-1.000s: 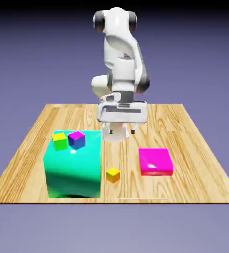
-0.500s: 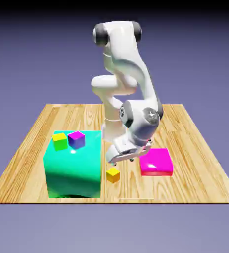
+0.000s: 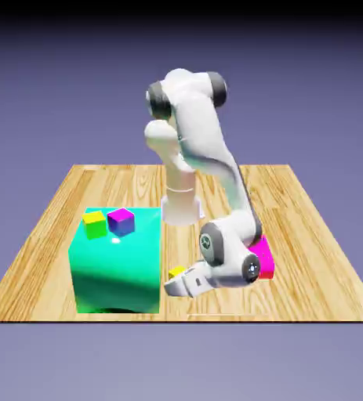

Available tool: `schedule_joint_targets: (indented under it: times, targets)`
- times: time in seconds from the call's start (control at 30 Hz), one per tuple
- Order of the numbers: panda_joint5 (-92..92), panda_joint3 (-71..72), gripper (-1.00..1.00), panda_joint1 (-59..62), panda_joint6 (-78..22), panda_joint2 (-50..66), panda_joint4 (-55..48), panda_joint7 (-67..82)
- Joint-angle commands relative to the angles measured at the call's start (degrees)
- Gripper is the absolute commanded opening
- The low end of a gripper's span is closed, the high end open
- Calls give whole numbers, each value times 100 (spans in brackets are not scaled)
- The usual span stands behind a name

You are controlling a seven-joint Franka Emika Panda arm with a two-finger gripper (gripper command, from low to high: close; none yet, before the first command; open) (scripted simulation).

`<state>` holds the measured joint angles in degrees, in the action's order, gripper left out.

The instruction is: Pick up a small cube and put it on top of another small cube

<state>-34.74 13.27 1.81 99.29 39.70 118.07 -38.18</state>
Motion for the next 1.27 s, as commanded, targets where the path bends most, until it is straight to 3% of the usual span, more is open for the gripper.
schedule_joint_targets:
  times: [0.0, 0.13, 0.63, 0.97, 1.13, 1.17, 1.23]
  targets:
    - [0, 0, -100, 0, 0, 0, 0, 0]
    - [313, 189, -100, -177, -760, -239, -556, 228]
    - [573, -1806, -100, -1334, -227, -2434, -931, 3715]
    - [-900, -3642, -100, -1864, -1097, -2988, -422, 4155]
    - [-1134, -3831, -100, -1606, -303, -2945, 259, 3905]
    - [-1135, -3831, 100, -1606, -303, -2945, 259, 3905]
    - [-1063, -3774, 100, -1685, -544, -2958, 52, 3981]
